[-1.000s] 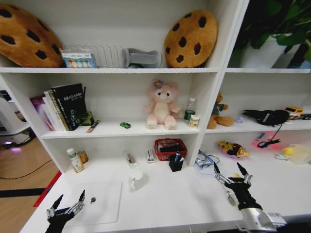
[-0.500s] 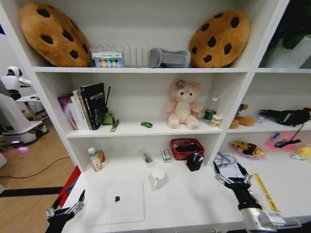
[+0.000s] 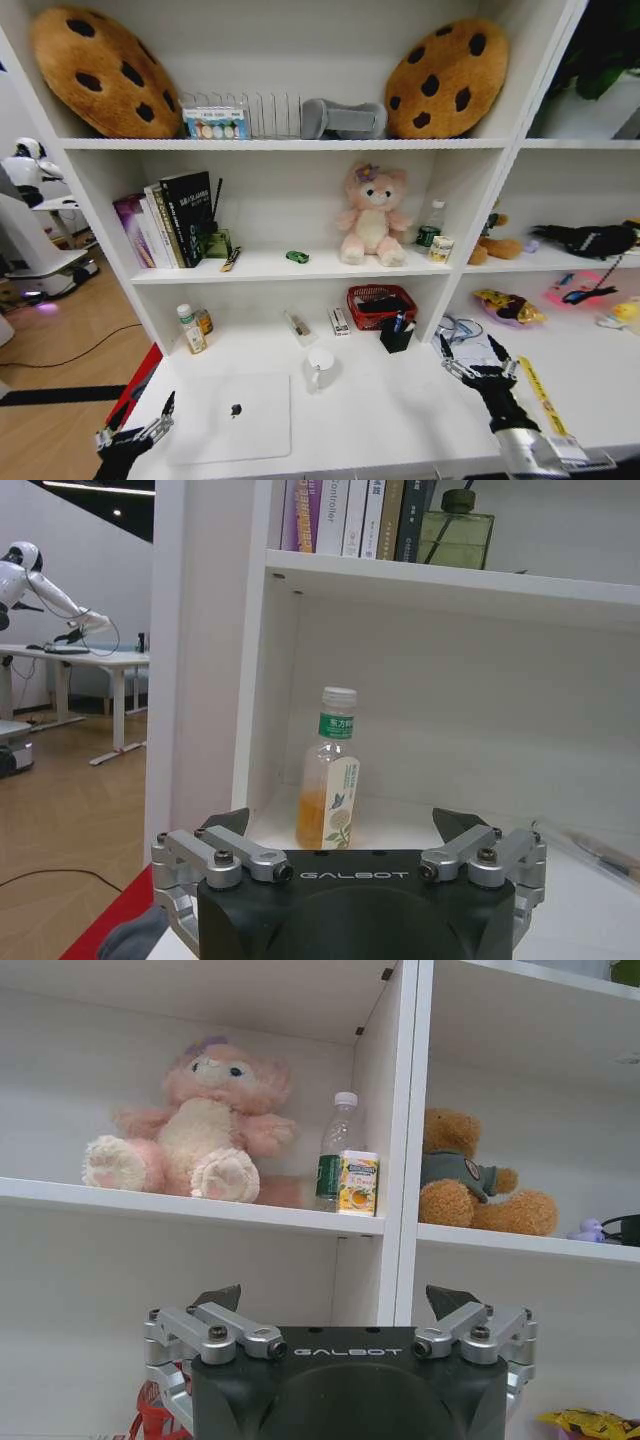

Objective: Organize the objects on the table.

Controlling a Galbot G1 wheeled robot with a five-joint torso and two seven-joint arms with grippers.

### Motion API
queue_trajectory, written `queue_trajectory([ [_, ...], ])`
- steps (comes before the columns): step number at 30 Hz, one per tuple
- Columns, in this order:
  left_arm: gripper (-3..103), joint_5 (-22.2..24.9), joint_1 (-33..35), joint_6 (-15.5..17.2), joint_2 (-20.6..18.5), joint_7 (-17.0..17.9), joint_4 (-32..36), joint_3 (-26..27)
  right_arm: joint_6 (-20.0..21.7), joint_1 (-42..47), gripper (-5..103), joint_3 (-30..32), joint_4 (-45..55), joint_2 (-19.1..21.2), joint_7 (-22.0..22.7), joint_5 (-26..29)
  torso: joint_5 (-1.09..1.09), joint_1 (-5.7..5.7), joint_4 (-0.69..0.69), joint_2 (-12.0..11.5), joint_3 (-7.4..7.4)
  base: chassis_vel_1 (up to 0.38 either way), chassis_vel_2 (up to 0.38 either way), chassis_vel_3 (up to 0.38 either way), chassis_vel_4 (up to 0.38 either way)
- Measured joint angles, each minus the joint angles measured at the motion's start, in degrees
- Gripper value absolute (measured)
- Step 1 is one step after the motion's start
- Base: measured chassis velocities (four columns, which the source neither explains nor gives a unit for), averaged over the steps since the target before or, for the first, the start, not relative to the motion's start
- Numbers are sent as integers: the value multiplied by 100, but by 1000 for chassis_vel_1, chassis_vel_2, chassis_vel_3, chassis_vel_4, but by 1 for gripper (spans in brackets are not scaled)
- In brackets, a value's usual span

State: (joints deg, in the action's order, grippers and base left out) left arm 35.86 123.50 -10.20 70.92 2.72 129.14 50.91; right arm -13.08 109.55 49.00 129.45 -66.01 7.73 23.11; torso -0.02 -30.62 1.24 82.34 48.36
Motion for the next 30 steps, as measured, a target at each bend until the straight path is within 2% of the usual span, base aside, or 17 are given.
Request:
queue_trajectory([
  [12, 100, 0, 0, 0, 0, 0, 0, 0, 0, 0, 100, 0, 1, 0, 0, 0, 0, -1, -1, 0, 0, 102, -108, -108, 121],
  [15, 100, 0, 0, 0, 0, 0, 0, 1, 0, 0, 100, 0, 1, 0, 0, 0, 6, 0, 0, 0, 0, 226, -202, -223, 214],
  [18, 100, 0, 0, 0, 0, 0, 0, 0, 0, 0, 100, 1, 1, 0, 0, 0, 0, 0, 1, 0, 0, 263, -270, -273, 255],
  [19, 100, 0, 0, 0, 0, -1, 0, 1, 0, 0, 100, 0, 1, -1, 0, 0, 7, 1, 2, 0, 0, 272, -278, -289, 262],
  [20, 100, 0, 0, 0, 0, -1, 0, 1, 0, 0, 100, 1, 2, 0, 1, 0, -5, 0, -1, 0, 0, 272, -287, -288, 265],
  [21, 100, 0, 0, 0, 0, -1, 0, 1, 0, 0, 100, 1, 2, 0, 1, 0, -5, 0, -1, 0, 0, 272, -287, -288, 265],
  [22, 100, 0, -1, -1, 0, -1, 0, 2, 0, 0, 100, 0, 2, 0, 0, 0, 3, 0, 1, 0, 0, 313, -287, -319, 298],
  [24, 100, 0, 0, 0, 0, -1, 0, 0, 0, 0, 100, 2, 1, 0, 1, 0, 0, 1, -1, 0, 0, 310, -306, -319, 308],
  [25, 100, 0, 0, 0, 0, -3, 1, 2, 0, 0, 100, 1, 1, -1, 1, 0, 9, 0, 1, 0, 0, 340, -334, -324, 319],
  [26, 100, 0, 0, 0, 0, 0, 0, 1, 0, 0, 100, 1, 2, -1, 0, 0, -4, 0, 0, 0, -1, 340, -350, -356, 355],
  [28, 100, 0, -1, 0, 0, 0, 0, 1, -1, 0, 100, 1, 2, -1, 1, 0, -4, 1, -1, 1, -1, 351, -350, -369, 348],
  [29, 100, 0, 0, 0, 0, -2, 0, 1, 0, 0, 100, 1, 1, -1, 1, 0, 7, 0, 1, 0, 0, 380, -363, -383, 359],
  [30, 100, 0, 0, 0, 0, -2, 0, 1, 0, 0, 100, 1, 1, -1, 1, 0, 7, 0, 1, 0, 0, 380, -363, -383, 359],
])
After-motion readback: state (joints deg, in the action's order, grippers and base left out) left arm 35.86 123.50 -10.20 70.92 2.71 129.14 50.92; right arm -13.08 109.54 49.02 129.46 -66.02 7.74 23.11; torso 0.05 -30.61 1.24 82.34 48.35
